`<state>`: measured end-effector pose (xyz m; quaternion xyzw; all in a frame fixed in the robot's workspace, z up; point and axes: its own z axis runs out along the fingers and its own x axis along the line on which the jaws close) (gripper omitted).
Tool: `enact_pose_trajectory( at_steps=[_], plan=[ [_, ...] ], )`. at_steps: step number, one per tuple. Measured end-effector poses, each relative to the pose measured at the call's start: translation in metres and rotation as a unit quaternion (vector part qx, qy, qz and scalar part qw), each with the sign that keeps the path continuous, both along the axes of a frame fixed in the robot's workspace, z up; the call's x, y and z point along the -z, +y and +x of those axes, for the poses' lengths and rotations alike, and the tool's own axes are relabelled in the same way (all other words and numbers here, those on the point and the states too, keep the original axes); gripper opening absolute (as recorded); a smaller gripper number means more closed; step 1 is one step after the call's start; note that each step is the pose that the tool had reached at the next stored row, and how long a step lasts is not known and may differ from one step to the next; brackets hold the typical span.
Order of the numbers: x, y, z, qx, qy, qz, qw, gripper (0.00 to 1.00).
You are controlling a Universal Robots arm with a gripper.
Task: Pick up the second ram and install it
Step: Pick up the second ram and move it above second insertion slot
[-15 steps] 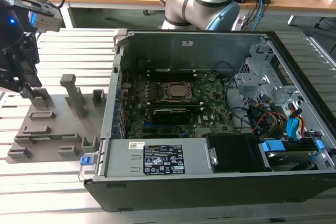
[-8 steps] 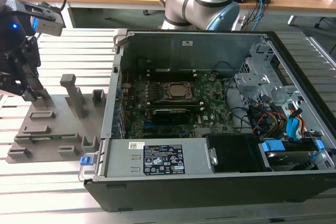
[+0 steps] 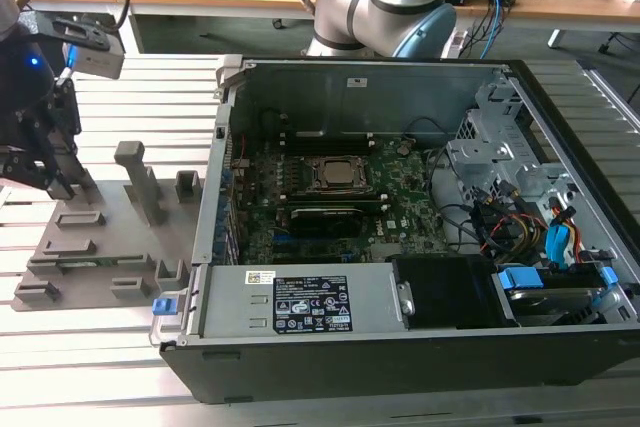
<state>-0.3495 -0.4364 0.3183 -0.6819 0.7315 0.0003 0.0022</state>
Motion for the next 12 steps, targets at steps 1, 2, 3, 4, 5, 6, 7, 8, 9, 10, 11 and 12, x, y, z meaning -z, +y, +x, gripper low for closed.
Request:
enact_pose_trajectory(
  at_steps=[1,2,3,4,5,6,7,8,9,10,11,12],
  plan=[
    [0.0014,0.0000,0.000,0.000,0.0000,0.0000,1.0000,0.36],
    [0.0029,0.0000,0.000,0.000,0.0000,0.0000,1.0000,0.36],
    [0.0051,-0.0001,0.000,-0.001,0.0000,0.0000,1.0000,0.36],
    [0.0077,-0.0001,0.000,-0.001,0.0000,0.0000,1.0000,0.36],
    [0.0100,-0.0003,0.000,-0.002,0.0000,0.0000,1.0000,0.36],
    [0.0129,-0.0005,0.000,-0.002,0.0000,0.0000,1.0000,0.36],
    [0.0152,-0.0006,0.000,-0.003,0.0000,0.0000,1.0000,0.36],
    [0.0182,-0.0012,0.000,-0.004,0.0000,0.0000,1.0000,0.36],
    [0.0202,-0.0022,0.000,-0.005,0.0000,0.0000,1.0000,0.36],
    [0.0216,-0.0031,0.000,-0.006,0.0000,0.0000,1.0000,0.36],
    [0.0230,-0.0038,0.000,-0.006,0.0000,0.0000,1.0000,0.36],
    [0.0262,-0.0054,0.000,-0.008,0.0000,0.0000,1.0000,0.36]
  ],
)
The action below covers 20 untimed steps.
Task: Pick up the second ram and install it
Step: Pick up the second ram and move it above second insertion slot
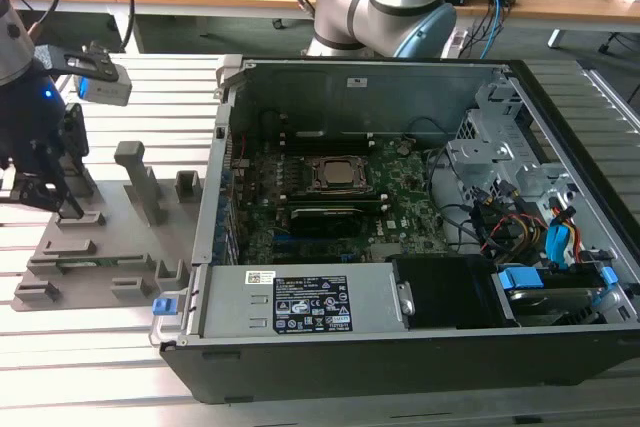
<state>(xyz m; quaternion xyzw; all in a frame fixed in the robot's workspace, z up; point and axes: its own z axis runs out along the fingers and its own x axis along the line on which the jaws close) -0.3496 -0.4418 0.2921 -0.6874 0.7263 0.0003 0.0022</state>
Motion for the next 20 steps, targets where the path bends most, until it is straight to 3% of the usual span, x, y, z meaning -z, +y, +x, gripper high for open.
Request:
enact_pose_trajectory(
  at_steps=[4,14,20],
  plan=[
    [0.0123,-0.0075,0.000,-0.003,0.0000,0.0000,1.0000,0.36],
    [0.0404,-0.0110,-0.003,-0.004,0.0000,0.0000,1.0000,0.36],
    [0.0564,-0.0191,-0.005,-0.007,0.0000,0.0000,1.0000,0.36]
  ],
)
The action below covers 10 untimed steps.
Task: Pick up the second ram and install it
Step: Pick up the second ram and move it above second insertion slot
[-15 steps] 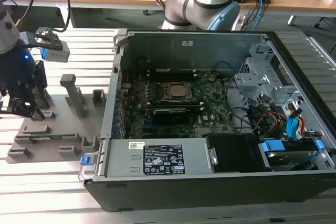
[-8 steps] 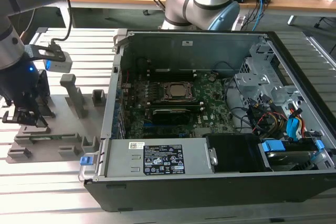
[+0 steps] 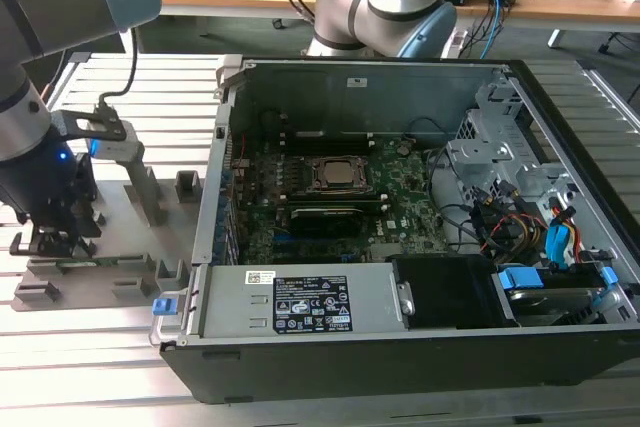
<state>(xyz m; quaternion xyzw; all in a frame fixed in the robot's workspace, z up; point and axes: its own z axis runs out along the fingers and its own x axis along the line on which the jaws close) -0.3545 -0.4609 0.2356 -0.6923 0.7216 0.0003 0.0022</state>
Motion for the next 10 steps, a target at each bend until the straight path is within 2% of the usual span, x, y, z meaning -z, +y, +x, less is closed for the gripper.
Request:
enact_pose_trajectory(
  at_steps=[3,6,10],
  plan=[
    [0.0080,-0.0005,-0.0023,-0.008,0.0000,0.0000,1.0000,0.36],
    [0.0105,-0.0006,-0.0040,-0.021,0.0001,0.0000,0.9998,0.36],
    [0.0119,-0.0005,-0.0043,-0.021,0.0000,0.0000,0.9998,0.36]
  ],
)
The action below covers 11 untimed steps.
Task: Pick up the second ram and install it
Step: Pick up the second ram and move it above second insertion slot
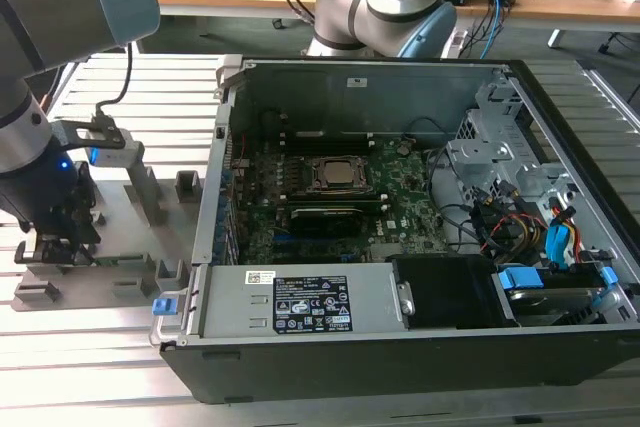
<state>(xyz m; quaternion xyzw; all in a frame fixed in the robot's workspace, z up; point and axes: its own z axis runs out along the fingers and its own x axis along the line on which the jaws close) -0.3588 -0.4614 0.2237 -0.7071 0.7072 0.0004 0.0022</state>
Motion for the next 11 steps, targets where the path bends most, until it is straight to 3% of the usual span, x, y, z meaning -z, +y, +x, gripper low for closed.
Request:
enact_pose_trajectory(
  at_steps=[6,8,11],
  plan=[
    [0.0029,0.0000,0.000,0.000,0.0000,0.0000,1.0000,0.36],
    [0.0149,0.0000,-0.001,0.000,0.0000,0.0000,1.0000,0.36],
    [0.0194,0.0000,-0.001,0.000,0.0000,0.0000,1.0000,0.36]
  ],
)
